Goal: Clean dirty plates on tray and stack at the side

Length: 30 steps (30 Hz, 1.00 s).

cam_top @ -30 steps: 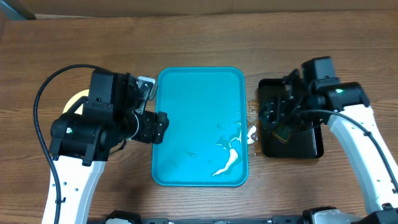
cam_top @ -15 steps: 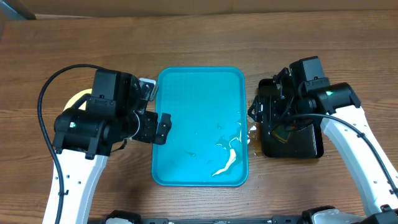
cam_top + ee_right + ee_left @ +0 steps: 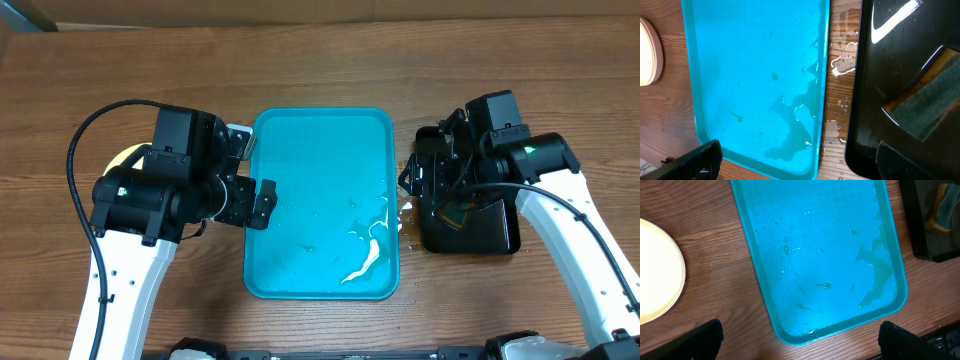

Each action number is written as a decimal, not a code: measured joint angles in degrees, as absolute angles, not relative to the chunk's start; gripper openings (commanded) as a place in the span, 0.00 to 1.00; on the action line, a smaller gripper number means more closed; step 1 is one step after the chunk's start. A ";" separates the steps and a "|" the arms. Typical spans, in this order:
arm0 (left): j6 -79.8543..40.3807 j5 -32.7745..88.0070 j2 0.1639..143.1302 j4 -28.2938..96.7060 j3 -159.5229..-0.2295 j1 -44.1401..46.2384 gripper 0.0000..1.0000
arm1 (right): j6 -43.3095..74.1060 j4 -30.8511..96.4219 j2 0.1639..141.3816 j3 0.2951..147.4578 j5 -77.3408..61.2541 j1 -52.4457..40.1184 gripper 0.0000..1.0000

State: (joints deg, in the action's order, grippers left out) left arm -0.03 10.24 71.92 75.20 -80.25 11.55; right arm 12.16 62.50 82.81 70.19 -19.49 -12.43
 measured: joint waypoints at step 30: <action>-0.03 9.93 72.14 75.09 -80.25 11.55 1.00 | 5.93 35.62 16.91 39.97 -1.37 -3.14 1.00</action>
